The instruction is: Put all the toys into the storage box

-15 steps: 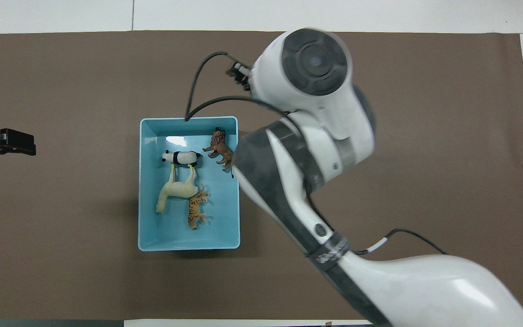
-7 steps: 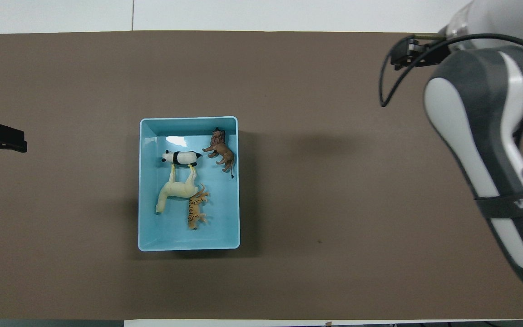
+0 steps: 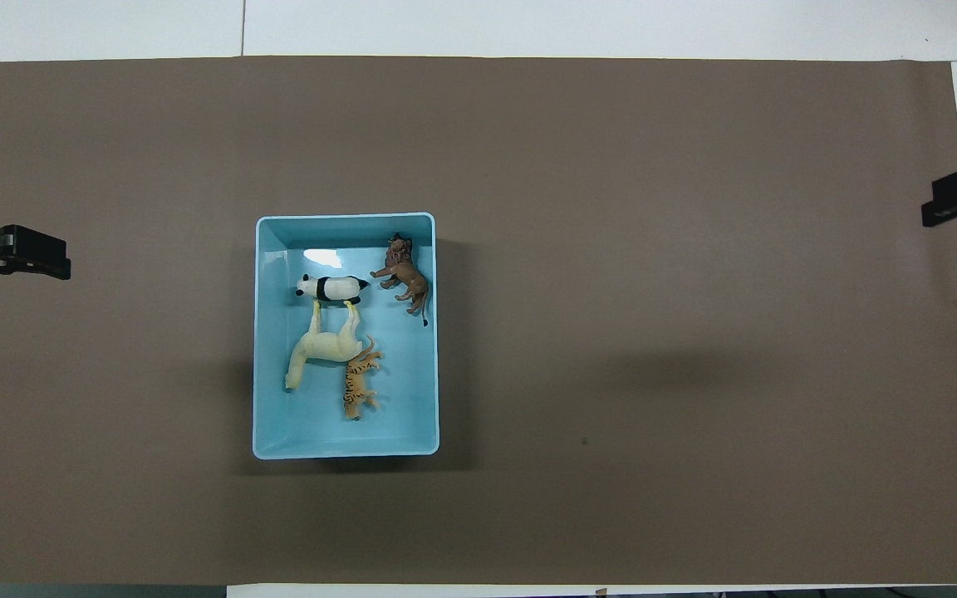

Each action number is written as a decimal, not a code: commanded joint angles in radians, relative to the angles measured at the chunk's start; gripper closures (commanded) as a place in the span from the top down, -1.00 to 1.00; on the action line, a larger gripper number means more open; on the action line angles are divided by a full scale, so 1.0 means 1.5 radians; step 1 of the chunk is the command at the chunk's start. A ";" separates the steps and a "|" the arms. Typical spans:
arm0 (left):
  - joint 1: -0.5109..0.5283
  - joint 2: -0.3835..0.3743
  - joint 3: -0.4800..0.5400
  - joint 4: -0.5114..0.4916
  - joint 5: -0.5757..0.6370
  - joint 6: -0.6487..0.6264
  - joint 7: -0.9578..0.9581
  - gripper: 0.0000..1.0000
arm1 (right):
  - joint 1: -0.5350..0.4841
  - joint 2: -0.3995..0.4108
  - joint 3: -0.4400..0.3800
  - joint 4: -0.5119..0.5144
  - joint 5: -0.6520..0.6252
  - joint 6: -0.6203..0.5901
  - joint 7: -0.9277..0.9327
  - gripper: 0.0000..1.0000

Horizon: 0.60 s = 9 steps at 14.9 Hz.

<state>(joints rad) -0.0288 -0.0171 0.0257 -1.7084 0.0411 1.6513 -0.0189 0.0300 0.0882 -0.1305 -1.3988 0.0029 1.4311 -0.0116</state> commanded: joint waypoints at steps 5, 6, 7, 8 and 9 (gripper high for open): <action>-0.009 -0.006 0.005 -0.016 -0.051 0.024 0.007 1.00 | -0.018 -0.108 0.010 -0.073 -0.006 -0.105 -0.019 1.00; -0.009 -0.007 0.005 -0.016 -0.051 0.024 0.009 1.00 | -0.021 -0.110 0.010 -0.076 -0.008 -0.094 -0.031 1.00; -0.010 -0.007 0.005 -0.016 -0.051 0.024 0.010 1.00 | -0.024 -0.108 0.010 -0.076 -0.008 -0.072 -0.040 1.00; -0.009 -0.007 0.005 -0.017 -0.051 0.021 0.010 1.00 | -0.027 -0.106 0.009 -0.076 -0.009 -0.048 -0.042 1.00; -0.010 -0.008 0.005 -0.019 -0.051 0.017 0.009 1.00 | -0.037 -0.105 0.009 -0.076 -0.010 -0.034 -0.045 1.00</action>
<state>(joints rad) -0.0346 -0.0165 0.0250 -1.7168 -0.0187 1.6678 -0.0189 0.0115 -0.0564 -0.1301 -1.4812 0.0019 1.3244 -0.0412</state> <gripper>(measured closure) 0.000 0.000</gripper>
